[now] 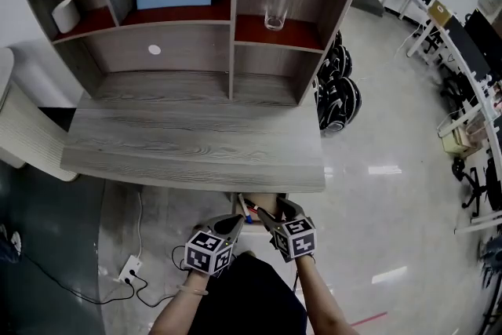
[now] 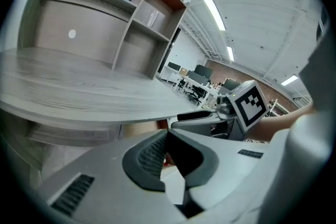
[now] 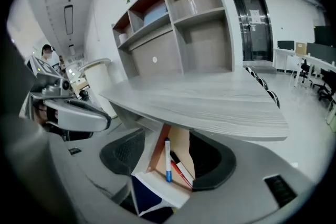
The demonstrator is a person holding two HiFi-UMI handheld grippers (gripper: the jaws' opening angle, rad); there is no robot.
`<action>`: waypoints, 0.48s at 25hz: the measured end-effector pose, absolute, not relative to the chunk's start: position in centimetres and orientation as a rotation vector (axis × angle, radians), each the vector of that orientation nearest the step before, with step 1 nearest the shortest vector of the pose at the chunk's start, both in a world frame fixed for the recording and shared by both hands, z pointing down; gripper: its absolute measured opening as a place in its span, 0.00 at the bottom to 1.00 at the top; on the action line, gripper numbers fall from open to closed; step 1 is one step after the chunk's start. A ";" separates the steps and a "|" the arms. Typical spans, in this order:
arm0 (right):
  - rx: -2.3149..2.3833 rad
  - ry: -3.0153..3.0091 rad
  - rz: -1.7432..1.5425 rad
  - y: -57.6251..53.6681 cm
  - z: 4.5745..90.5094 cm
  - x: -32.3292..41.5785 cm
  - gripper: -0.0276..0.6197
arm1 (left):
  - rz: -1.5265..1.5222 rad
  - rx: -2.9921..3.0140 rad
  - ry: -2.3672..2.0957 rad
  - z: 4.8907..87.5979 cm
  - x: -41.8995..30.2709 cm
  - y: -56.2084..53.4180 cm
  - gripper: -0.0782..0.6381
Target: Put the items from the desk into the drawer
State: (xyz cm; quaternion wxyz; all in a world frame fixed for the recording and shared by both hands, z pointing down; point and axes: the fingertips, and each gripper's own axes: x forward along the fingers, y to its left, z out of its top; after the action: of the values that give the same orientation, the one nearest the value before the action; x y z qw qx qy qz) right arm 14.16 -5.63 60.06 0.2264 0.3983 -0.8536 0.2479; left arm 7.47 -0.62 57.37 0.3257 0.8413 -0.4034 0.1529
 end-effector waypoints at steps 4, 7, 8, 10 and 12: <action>1.158 -2.437 0.716 -5.0 56.3 13.8 0.42 | 0.354 2.240 -1.118 54.6 6.8 -1.1 0.11; 1.212 -2.467 0.686 -5.1 54.2 13.7 0.40 | 0.303 2.262 -1.132 52.8 6.6 -1.6 0.11; 1.229 -2.475 0.679 -5.3 53.7 13.7 0.40 | 0.287 2.268 -1.134 52.3 6.5 -1.8 0.11; 1.268 -2.496 0.680 -5.8 52.4 13.7 0.34 | 0.263 2.285 -1.129 51.2 6.3 -2.2 0.12; 1.301 -2.523 0.686 -6.1 50.9 13.3 0.26 | 0.252 2.309 -1.106 50.3 6.0 -2.5 0.11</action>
State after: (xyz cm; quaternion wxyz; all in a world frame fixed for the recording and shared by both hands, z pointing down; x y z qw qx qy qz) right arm 13.31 -6.07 50.92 0.1104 0.4428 -0.8586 0.2336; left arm 6.03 -2.55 50.33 0.2805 0.8615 -0.4126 0.0940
